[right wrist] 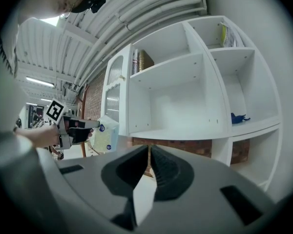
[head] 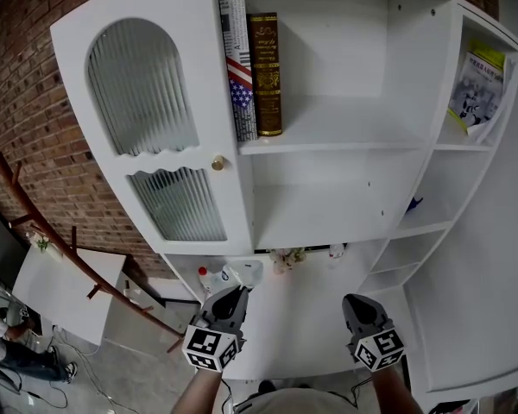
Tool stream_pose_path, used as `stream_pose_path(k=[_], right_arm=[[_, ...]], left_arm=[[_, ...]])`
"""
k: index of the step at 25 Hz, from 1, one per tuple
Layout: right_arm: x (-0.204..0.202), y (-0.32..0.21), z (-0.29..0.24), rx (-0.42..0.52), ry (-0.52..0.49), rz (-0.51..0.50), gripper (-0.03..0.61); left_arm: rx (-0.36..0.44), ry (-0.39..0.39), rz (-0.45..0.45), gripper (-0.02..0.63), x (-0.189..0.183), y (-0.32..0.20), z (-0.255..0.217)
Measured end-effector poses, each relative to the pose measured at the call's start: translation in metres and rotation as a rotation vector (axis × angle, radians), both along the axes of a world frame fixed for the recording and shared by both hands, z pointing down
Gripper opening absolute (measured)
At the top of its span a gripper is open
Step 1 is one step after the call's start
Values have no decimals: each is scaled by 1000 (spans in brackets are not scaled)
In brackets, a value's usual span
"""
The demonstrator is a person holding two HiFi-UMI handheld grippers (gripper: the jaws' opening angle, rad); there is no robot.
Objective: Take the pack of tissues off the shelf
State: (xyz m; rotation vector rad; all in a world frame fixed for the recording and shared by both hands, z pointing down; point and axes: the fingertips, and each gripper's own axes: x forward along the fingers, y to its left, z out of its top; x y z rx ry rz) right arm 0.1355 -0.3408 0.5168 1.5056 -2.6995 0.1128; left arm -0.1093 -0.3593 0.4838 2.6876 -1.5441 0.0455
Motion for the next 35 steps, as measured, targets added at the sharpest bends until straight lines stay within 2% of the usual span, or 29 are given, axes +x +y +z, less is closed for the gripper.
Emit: stream_pose_path(k=[14, 25, 35], right_arm=[[6, 5, 2, -7, 3, 37, 35], [6, 5, 1, 5, 31, 57, 34], [10, 4, -1, 7, 11, 75, 34]], left_arm=[[-48, 46, -49, 31, -26, 12, 35], [-51, 52, -23, 31, -19, 11, 38], [-55, 52, -13, 31, -17, 8, 38]])
